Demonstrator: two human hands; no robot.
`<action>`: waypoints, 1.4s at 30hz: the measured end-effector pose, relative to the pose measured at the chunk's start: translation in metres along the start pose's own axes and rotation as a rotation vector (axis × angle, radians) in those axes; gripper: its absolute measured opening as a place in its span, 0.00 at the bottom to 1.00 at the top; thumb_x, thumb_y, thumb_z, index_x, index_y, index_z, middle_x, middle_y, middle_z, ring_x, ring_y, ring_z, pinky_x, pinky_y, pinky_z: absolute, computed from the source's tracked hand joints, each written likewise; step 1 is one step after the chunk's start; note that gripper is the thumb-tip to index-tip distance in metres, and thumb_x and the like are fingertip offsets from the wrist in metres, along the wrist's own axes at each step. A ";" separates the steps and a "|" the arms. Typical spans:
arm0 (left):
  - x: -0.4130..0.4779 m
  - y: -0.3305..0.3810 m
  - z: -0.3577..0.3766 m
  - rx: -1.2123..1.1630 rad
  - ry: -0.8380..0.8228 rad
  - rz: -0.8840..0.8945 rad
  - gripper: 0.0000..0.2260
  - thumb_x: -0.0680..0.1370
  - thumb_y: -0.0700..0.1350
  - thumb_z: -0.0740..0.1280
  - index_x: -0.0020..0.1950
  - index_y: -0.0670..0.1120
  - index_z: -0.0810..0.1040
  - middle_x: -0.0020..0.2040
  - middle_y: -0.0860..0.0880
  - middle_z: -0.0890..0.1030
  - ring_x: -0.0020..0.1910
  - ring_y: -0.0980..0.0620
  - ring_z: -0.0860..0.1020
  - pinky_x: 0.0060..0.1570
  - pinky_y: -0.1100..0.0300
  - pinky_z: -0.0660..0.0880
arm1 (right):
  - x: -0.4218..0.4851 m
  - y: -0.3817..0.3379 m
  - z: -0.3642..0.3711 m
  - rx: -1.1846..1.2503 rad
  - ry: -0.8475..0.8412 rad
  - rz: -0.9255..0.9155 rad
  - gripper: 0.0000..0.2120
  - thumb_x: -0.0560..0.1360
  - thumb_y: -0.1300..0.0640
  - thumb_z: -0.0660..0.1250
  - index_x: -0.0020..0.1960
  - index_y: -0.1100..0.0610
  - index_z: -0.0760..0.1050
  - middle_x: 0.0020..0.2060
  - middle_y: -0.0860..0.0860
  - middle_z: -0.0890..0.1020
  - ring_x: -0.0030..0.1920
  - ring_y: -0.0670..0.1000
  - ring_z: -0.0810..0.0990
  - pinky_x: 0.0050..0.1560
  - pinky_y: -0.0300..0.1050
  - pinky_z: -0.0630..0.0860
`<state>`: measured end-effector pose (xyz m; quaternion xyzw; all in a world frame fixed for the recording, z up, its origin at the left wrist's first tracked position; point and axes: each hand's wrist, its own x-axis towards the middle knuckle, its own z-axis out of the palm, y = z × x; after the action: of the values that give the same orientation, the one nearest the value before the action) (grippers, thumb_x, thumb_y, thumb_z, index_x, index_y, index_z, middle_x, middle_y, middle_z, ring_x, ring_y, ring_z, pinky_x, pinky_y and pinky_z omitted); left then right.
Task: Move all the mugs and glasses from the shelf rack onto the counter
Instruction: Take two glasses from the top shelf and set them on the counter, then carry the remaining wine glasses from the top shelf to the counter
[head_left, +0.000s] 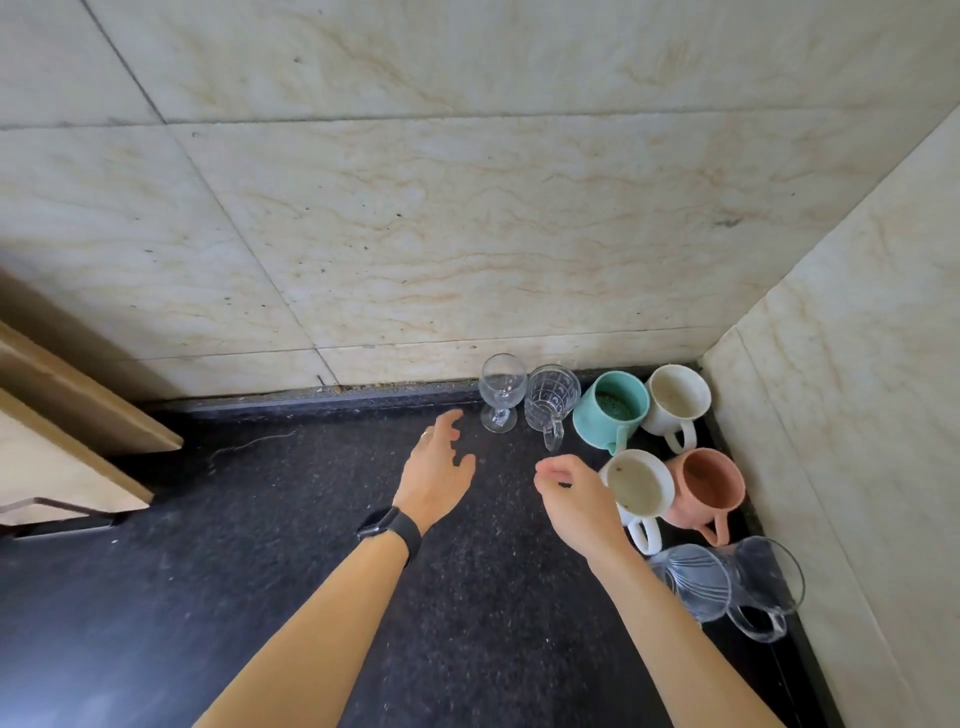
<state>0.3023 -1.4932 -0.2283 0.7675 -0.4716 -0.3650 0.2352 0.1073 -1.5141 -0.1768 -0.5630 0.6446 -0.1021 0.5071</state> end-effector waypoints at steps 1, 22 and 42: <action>-0.014 -0.004 -0.007 0.078 -0.038 0.028 0.27 0.79 0.48 0.66 0.76 0.55 0.61 0.68 0.47 0.73 0.57 0.49 0.78 0.56 0.55 0.76 | -0.011 -0.004 0.000 -0.056 -0.025 -0.057 0.09 0.81 0.52 0.62 0.59 0.46 0.77 0.58 0.43 0.81 0.59 0.47 0.79 0.55 0.43 0.71; -0.543 -0.081 -0.198 0.499 0.823 -0.594 0.20 0.78 0.59 0.61 0.70 0.59 0.73 0.67 0.54 0.77 0.65 0.49 0.76 0.61 0.53 0.74 | -0.332 -0.164 0.180 -0.588 -0.611 -1.438 0.15 0.81 0.52 0.63 0.65 0.49 0.80 0.64 0.44 0.82 0.67 0.53 0.74 0.68 0.44 0.67; -1.187 -0.069 -0.100 0.552 1.298 -1.340 0.24 0.77 0.62 0.61 0.72 0.59 0.68 0.63 0.49 0.80 0.59 0.46 0.78 0.56 0.49 0.78 | -0.919 -0.012 0.317 -0.445 -1.185 -2.080 0.19 0.80 0.47 0.65 0.70 0.45 0.76 0.67 0.45 0.79 0.71 0.52 0.70 0.73 0.48 0.66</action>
<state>0.0757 -0.3977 0.1867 0.9569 0.2156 0.1944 0.0047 0.2226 -0.6168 0.1792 -0.8451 -0.4420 -0.0742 0.2915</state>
